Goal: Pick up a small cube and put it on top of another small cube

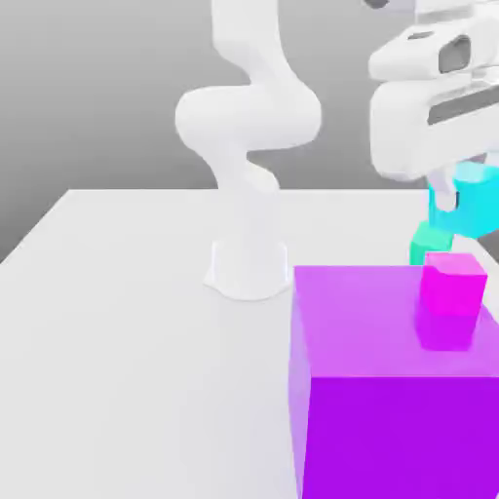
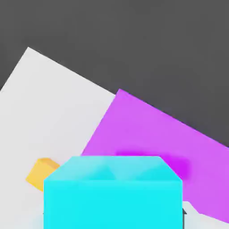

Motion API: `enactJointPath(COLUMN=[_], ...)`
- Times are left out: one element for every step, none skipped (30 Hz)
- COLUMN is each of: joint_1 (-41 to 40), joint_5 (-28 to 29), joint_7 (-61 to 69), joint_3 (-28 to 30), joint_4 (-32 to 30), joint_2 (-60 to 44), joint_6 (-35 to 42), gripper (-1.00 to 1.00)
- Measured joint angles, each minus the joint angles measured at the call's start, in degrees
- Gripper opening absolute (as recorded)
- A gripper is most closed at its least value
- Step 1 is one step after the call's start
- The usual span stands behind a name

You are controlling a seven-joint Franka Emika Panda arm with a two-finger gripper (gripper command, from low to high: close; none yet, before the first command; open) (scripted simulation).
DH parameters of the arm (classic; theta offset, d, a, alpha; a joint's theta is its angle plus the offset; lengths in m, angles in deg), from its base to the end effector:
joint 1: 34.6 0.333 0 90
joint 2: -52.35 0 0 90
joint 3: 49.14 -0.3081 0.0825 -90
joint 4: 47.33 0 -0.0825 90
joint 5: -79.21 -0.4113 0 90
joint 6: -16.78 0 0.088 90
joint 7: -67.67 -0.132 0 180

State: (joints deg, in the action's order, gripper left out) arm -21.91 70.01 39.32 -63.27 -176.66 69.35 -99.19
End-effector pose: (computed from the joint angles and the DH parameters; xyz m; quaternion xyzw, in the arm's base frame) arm 0.4378 0.2386 0.4412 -0.9976 0.0506 -0.0083 0.0464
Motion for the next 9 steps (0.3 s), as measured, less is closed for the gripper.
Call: enactJointPath(joint_1=[-0.1, -0.2, -0.2, -0.3, -0.4, -0.5, -0.5, -0.5, -0.5], joint_5=[1.9, 3.0, 3.5, 3.8, 4.0, 4.1, 4.1, 4.1, 4.1], joint_7=[-0.4, -0.6, -0.8, -1.0, -1.1, -1.2, -1.2, -1.2, -1.2], joint_3=[-0.8, -1.3, -1.6, -1.9, -2.3, -2.5, -2.5, -2.5, -2.5], joint_4=[-0.7, -1.8, -3.2, -4.7, -6.2, -7.1, -7.1, -7.1, -7.1], joint_2=[0.0, -0.5, -1.2, -2.0, -2.9, -3.4, -3.4, -3.4, -3.4], joint_6=[0.9, 0.1, -1.6, -3.7, -5.9, -7.4, -7.4, -7.4, -7.4], gripper=[-1.0, -1.0, -1.0, -1.0, -1.0, 1.0, 1.0, 1.0, 1.0])
